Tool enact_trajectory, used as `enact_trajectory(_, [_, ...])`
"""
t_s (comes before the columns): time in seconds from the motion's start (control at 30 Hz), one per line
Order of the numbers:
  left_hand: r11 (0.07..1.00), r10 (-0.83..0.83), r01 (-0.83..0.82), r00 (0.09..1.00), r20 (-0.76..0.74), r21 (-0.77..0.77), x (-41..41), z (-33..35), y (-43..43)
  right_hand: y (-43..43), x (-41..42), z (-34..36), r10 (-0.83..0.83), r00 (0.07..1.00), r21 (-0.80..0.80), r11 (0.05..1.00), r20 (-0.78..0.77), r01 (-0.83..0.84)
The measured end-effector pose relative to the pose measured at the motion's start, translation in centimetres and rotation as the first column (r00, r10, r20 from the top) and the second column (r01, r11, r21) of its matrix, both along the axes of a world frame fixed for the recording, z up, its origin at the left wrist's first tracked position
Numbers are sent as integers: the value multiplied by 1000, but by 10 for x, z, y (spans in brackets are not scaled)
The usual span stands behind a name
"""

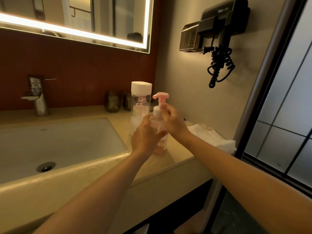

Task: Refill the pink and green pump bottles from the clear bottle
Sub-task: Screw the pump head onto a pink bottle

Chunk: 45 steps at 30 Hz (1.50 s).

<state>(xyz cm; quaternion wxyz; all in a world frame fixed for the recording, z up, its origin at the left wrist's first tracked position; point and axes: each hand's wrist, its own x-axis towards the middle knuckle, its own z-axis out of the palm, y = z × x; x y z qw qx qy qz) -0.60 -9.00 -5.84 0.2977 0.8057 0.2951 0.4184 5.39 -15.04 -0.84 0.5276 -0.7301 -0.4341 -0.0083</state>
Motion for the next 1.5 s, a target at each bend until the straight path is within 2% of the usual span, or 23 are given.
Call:
enact_trajectory(0.13, [1000,-18,18,1000,16,-8,0,-1,1,-10,3,-15,-195,969,160,972,150,171])
enact_trajectory(0.23, [1000,-9,9,1000,12,-21,1,-1,1,-5,7,-7,-259,947,179,958,188,226])
enact_trajectory(0.4, [1000,-7,7,1000,-3,-6,0,0,0,10,7,2,-25,999,-62,998,28,27])
enact_trajectory(0.5, [1000,-3,3,1000,0,-7,-1,1,0,3,3,-5,-46,998,12,999,34,45])
enact_trajectory(0.63, [1000,-18,18,1000,15,-13,0,-1,1,-8,2,-12,-208,957,133,974,200,183])
enact_trajectory(0.7, [1000,-15,15,1000,19,-20,0,-2,2,-3,4,-3,-254,950,162,960,179,227])
enact_trajectory(0.8, [1000,-8,8,1000,6,-29,1,-2,1,11,6,10,-132,990,34,991,57,130])
enact_trajectory(0.87, [1000,5,-5,1000,-7,-10,0,-1,1,16,4,5,-47,998,-67,997,36,49])
enact_trajectory(1.1, [1000,-7,8,1000,4,-23,1,0,5,-2,3,-12,-188,980,171,970,62,175])
enact_trajectory(1.2, [1000,-12,11,1000,-3,-23,1,0,5,6,4,-6,-130,991,169,978,25,124])
enact_trajectory(1.3, [1000,7,-7,1000,-9,-5,1,0,5,14,1,-1,-13,1000,41,999,-4,13])
enact_trajectory(1.37, [1000,11,-11,1000,-7,3,1,0,6,11,-1,-6,-30,999,35,999,16,29])
enact_trajectory(1.5, [1000,4,-4,1000,17,-4,1,-1,8,-1,2,-16,-145,982,132,983,122,128])
